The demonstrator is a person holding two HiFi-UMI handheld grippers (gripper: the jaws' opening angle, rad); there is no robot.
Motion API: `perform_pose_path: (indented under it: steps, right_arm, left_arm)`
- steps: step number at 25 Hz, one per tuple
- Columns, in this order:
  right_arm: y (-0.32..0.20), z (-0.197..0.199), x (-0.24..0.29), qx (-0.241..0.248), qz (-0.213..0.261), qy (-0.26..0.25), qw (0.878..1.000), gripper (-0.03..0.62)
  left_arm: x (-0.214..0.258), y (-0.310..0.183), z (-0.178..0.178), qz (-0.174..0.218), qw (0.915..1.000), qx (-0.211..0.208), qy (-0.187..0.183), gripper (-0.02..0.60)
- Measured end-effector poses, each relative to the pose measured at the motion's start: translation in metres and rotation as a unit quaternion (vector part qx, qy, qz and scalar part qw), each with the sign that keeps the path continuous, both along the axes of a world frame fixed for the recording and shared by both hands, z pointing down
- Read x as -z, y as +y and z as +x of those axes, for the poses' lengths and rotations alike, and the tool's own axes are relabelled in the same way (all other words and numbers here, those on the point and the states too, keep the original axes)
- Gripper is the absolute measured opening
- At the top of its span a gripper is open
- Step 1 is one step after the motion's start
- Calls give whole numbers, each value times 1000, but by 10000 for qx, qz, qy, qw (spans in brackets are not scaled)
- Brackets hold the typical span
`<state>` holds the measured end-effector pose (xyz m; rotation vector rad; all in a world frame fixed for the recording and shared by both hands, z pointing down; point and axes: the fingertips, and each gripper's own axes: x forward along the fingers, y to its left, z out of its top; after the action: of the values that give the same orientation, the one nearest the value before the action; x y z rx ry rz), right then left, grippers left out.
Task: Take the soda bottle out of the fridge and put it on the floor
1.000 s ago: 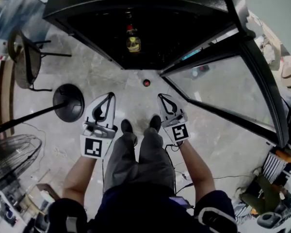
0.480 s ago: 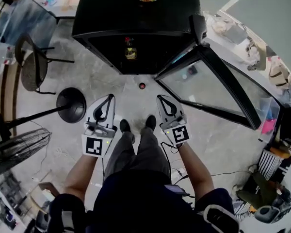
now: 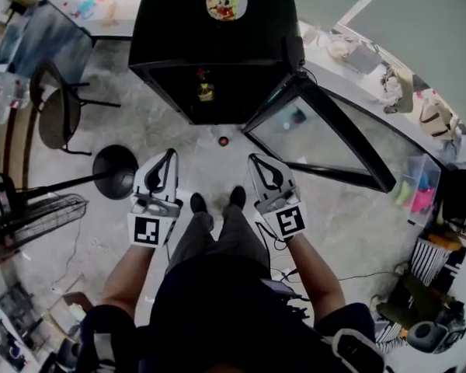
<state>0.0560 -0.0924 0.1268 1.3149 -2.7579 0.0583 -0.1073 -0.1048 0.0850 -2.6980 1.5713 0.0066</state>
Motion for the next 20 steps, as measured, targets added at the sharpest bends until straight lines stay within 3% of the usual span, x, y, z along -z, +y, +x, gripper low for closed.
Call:
perform_pose_path:
  steps: [20]
  right_arm:
    - [48, 2, 114, -183, 326, 46, 9993, 20]
  left_arm:
    - [68, 50, -30, 93, 9994, 286, 193, 23]
